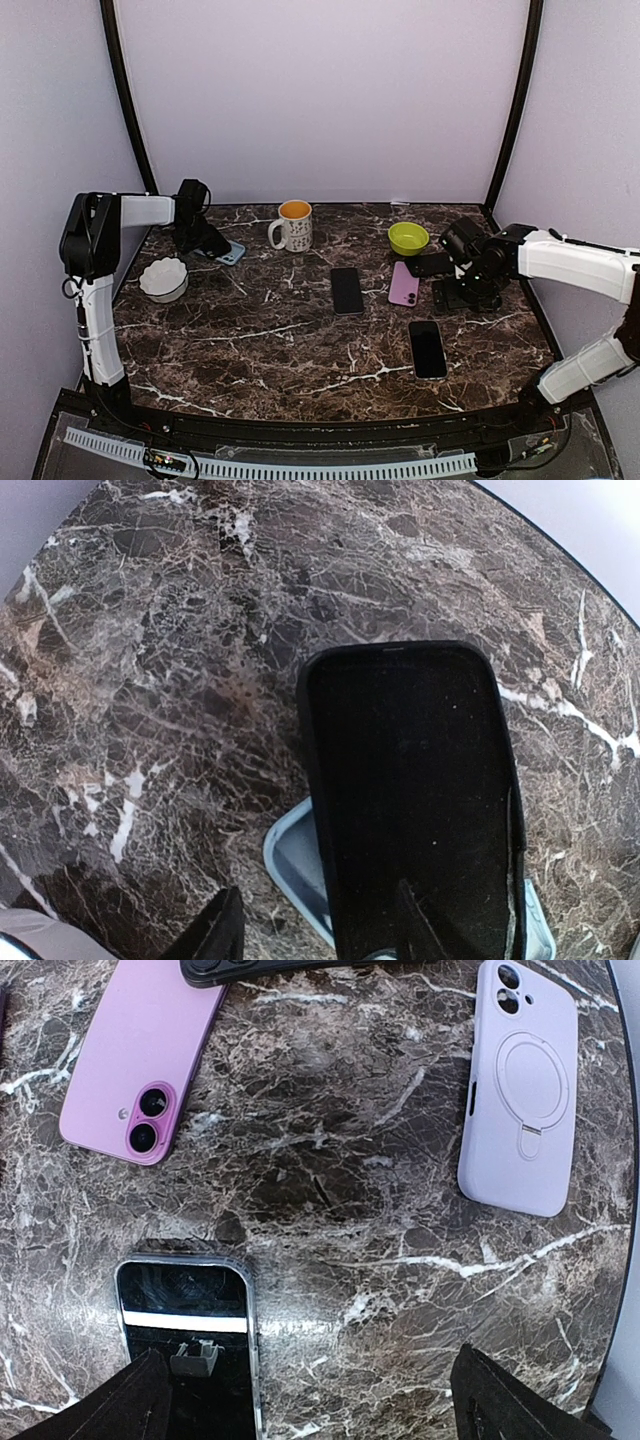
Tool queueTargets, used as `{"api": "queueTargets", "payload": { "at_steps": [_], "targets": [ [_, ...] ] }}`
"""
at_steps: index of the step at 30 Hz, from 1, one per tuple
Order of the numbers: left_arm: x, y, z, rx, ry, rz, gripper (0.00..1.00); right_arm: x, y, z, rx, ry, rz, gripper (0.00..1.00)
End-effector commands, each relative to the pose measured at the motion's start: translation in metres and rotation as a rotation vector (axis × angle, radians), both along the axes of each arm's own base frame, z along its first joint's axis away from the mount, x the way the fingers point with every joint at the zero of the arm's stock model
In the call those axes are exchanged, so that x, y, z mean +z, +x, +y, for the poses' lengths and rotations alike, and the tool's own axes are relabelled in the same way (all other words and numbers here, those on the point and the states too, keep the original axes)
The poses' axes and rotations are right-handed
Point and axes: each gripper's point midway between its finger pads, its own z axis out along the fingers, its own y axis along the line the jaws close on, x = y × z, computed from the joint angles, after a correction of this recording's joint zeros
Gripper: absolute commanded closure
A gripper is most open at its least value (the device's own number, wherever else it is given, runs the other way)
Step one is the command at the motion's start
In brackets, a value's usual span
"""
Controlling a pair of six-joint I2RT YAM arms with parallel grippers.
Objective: Put the phone into the phone case
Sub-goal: Pick up the phone case.
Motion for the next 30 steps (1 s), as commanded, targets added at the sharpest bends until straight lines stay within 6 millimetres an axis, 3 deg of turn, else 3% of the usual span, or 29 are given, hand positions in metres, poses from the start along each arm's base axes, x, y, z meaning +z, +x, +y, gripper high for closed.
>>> {"api": "queueTargets", "payload": {
  "at_steps": [1, 8, 18, 23, 30],
  "targets": [
    [-0.003, 0.003, 0.002, -0.021, 0.002, 0.013, 0.47, 0.001, -0.005, -0.003, -0.014, 0.001, 0.004, 0.02],
    [-0.015, 0.002, 0.002, -0.022, 0.003, 0.040, 0.53, 0.001, -0.006, -0.002, -0.015, 0.009, 0.008, 0.02],
    [-0.018, 0.001, -0.003, -0.034, -0.022, 0.050, 0.96, 0.001, -0.007, -0.003, -0.014, 0.007, 0.010, 0.02],
    [-0.015, -0.001, -0.003, -0.039, -0.025, 0.058, 1.00, 0.001, -0.007, -0.003, -0.014, 0.007, 0.013, 0.01],
    [0.002, 0.002, -0.007, -0.083, -0.020, 0.013, 1.00, 0.001, -0.006, -0.002, -0.013, 0.008, 0.012, 0.01]
  ]
}}
